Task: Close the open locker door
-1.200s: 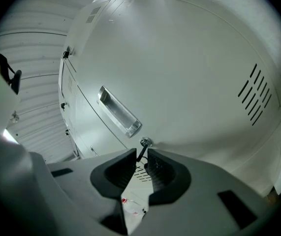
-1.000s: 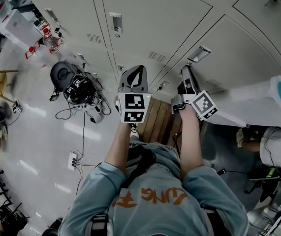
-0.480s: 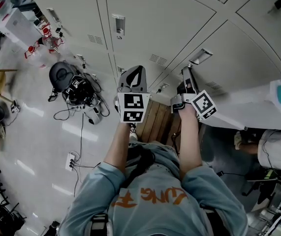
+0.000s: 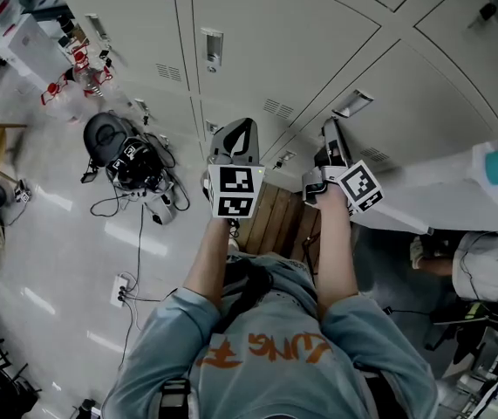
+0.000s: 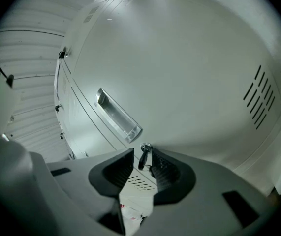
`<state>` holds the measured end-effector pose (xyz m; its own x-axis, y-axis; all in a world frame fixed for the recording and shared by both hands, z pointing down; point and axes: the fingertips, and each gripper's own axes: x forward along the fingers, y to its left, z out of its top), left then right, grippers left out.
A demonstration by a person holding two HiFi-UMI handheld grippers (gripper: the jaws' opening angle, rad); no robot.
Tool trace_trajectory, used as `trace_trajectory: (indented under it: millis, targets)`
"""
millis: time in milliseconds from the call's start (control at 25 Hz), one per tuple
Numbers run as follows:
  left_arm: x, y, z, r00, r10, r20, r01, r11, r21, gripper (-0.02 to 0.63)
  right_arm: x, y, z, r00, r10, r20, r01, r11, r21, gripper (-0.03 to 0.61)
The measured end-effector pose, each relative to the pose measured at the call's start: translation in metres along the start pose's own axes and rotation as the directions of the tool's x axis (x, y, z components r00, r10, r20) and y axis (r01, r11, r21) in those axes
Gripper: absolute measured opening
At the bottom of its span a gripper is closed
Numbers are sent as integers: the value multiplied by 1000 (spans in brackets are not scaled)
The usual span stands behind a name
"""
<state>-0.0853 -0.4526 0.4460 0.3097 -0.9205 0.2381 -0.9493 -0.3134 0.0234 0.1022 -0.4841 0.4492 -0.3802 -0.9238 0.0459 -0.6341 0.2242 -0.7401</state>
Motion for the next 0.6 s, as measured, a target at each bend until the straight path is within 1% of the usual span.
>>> trace_trajectory:
  millis: [80,160,280,440,600]
  targets:
    - [-1,-1,2,1000,-3,5,3,1000,0,21,-1,3,3,1000,-1,-3,0,999,-37,144]
    - [-3,-3,3,1000,-6,10,6,1000,-1,21,-5,5,6,1000,-13,-3,13,997,-82,159]
    - [-6,-6,7,1000,-10,20,10,1000,-2,21,-11,8,13,999,-34,10,36,987,-155,163]
    - [-9,-10,11,999,-15,36,15,1000,5,21,-23,8,24,997,-68,42,76,967,-243,161]
    - [-13,-17,21,998,-27,59,27,1000,15,21,-33,14,33,995,-72,64,89,941,-327,161]
